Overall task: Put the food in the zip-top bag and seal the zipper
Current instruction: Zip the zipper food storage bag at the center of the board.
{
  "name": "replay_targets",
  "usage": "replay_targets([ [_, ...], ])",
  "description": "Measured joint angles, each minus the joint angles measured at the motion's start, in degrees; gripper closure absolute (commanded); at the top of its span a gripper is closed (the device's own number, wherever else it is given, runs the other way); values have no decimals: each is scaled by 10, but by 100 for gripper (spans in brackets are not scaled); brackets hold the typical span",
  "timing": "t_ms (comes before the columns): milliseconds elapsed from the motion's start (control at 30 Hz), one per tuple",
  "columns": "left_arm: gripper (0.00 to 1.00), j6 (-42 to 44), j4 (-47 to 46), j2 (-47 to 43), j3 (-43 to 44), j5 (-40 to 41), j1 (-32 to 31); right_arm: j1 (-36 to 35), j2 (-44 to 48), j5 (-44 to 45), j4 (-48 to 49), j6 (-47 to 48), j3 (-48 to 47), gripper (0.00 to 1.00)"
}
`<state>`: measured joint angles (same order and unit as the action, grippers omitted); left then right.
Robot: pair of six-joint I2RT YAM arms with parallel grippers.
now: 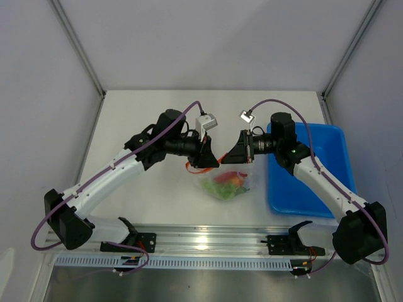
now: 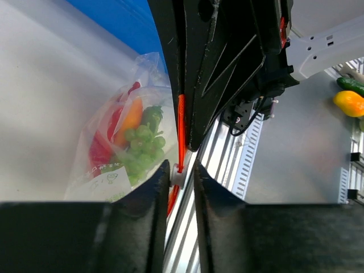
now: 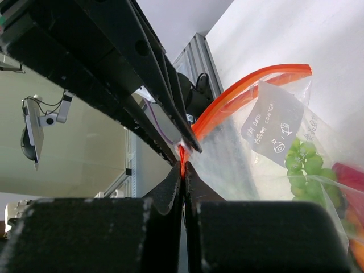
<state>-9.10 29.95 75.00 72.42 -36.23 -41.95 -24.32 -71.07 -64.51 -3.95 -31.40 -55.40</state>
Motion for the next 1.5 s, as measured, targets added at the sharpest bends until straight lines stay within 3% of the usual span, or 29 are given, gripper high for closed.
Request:
replay_targets([
  [233, 99, -5, -8, 3, -3, -15, 6, 0, 1, -4, 4, -4, 5, 100],
  [867, 99, 18, 51, 28, 27, 7, 14, 63, 2, 15, 88, -112, 39, 100],
  [1500, 100, 15, 86, -15, -34, 46, 27, 72, 14, 43, 14, -71, 59, 100],
])
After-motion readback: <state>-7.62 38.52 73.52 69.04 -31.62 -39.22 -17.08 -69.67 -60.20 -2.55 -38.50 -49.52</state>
